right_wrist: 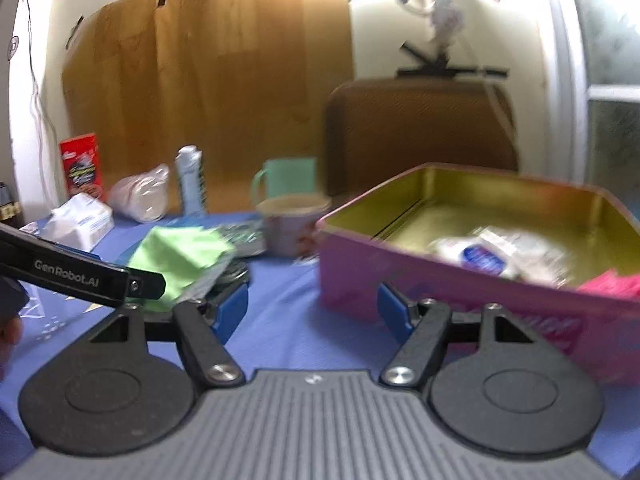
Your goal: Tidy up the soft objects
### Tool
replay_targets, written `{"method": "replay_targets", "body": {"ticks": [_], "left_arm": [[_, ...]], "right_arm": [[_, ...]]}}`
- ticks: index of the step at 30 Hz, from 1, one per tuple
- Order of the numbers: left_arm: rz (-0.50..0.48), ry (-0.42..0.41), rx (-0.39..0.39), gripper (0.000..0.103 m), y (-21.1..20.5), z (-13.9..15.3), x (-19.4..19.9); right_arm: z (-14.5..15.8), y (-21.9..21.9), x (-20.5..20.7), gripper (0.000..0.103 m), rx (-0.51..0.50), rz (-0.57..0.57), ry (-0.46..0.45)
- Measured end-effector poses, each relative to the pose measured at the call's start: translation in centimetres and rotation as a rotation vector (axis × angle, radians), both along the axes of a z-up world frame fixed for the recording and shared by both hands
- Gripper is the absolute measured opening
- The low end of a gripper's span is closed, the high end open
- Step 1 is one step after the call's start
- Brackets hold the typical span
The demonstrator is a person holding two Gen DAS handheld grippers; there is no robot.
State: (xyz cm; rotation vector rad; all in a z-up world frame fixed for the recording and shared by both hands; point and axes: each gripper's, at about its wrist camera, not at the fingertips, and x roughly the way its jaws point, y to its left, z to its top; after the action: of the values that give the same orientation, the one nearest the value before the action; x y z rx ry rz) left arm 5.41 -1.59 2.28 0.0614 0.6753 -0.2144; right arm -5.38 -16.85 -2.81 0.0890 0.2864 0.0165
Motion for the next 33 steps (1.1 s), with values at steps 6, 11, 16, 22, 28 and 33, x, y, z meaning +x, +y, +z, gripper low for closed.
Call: {"method": "replay_targets", "body": {"ticks": [6, 11, 16, 22, 28, 33], "left_arm": [[0.064, 0.028, -0.002, 0.099, 2.4, -1.3, 0.3], [0.086, 0.046, 0.009, 0.099, 3.0, -2.3, 0.8], [0.097, 0.029, 0.048, 0.102, 2.9, -3.2, 1.0], [0.089, 0.009, 0.036, 0.103, 3.0, -3.4, 1.0], [0.088, 0.007, 0.032, 0.103, 3.0, -3.4, 1.0], [0.089, 0.007, 0.03, 0.103, 3.0, -3.4, 1.0]], "right_arm": [[-0.7, 1.4, 1.4, 0.073, 0.013, 0.047, 0.055], [-1.7, 2.2, 2.1, 0.073, 0.009, 0.058, 0.109], [-1.8, 2.1, 2.4, 0.074, 0.031, 0.062, 0.138], [-2.0, 2.2, 2.4, 0.074, 0.047, 0.075, 0.152], [-2.0, 2.0, 2.3, 0.074, 0.075, 0.081, 0.15], [-2.1, 1.8, 2.5, 0.074, 0.091, 0.087, 0.155]]}}
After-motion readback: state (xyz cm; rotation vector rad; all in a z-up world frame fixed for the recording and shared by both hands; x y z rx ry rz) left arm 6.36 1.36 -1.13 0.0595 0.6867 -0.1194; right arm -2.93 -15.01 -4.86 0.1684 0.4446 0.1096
